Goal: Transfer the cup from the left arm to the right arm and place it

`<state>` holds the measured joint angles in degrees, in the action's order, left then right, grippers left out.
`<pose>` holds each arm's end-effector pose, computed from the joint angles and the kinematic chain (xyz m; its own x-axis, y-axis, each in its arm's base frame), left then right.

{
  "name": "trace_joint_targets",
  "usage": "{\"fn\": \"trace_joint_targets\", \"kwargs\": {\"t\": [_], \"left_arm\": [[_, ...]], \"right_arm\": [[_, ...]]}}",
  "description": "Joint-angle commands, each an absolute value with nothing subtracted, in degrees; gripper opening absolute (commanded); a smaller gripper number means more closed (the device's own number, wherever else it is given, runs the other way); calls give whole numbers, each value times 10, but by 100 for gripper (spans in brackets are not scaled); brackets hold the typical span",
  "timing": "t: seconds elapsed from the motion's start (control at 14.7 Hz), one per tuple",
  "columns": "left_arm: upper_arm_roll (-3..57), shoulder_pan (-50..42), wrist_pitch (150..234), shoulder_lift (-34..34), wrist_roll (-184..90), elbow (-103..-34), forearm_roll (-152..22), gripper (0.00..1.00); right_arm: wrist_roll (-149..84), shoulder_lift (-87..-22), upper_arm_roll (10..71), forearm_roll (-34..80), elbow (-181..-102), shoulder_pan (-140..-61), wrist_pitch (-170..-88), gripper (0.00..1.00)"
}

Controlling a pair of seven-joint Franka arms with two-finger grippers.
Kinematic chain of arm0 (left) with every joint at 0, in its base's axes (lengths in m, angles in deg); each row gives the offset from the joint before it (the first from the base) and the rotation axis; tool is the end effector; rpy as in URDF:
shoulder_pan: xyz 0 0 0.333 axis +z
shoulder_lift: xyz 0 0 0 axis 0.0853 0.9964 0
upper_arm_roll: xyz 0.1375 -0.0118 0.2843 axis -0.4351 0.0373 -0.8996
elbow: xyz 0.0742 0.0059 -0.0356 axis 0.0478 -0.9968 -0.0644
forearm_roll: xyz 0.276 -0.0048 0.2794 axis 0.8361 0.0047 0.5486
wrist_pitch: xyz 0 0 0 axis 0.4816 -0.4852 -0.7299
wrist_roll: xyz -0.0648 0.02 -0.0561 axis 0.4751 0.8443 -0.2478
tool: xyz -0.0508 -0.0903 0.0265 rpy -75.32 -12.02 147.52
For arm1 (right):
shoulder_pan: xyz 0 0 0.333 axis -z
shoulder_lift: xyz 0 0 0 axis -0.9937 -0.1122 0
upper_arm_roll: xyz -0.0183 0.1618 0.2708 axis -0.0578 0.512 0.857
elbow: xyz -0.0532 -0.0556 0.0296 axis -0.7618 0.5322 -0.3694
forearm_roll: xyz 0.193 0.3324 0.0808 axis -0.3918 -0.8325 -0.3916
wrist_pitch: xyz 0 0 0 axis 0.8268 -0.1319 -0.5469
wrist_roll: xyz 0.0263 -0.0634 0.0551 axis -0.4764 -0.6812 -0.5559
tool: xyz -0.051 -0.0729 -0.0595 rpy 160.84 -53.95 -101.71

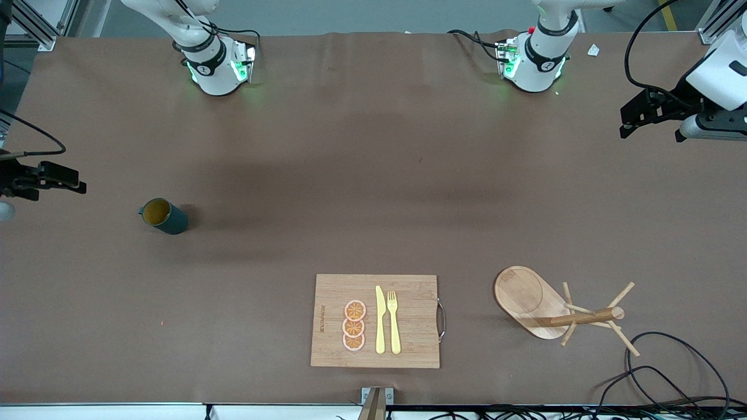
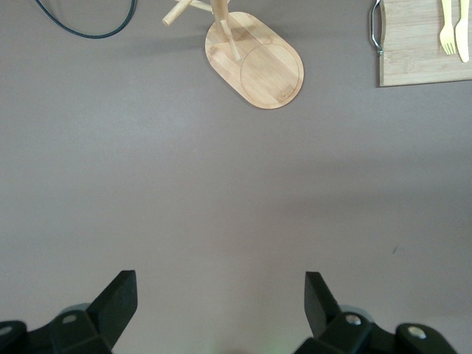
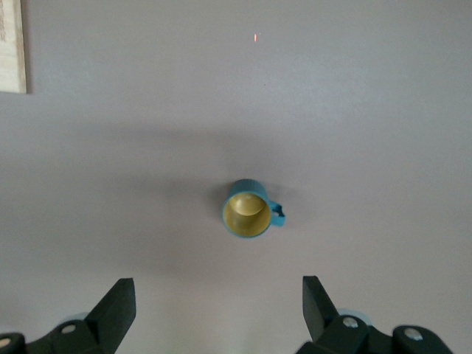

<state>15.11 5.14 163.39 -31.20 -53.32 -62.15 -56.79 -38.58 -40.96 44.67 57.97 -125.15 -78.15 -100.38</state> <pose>0.5198 -0.0620 0.6463 0.9941 -0.1074 0.0154 -0.1073 -0.9942 -0.0037 0.5961 -0.0631 0.5782 0.9921 0.0785 -0.0978 0.0735 -0.9958 -0.0538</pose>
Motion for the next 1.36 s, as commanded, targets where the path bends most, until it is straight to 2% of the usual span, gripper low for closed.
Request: {"fn": "trace_joint_targets", "kwargs": {"t": [0.0, 0.27, 0.61, 1.29], "left_arm": [[153, 57, 1642, -324, -531, -631, -580, 100], [153, 57, 1642, -327, -531, -631, -580, 100], [153, 57, 1642, -323, -531, -627, -582, 100], [152, 60, 1637, -297, -535, -591, -581, 100]], "right_arm": [[-349, -348, 448, 579, -1314, -786, -1006, 100], [-347, -275, 448, 579, -1379, -813, -1004, 100], [-341, -218, 448, 578, -1423, -814, -997, 100], [-342, -222, 447, 571, -1398, -812, -1002, 100]]}}
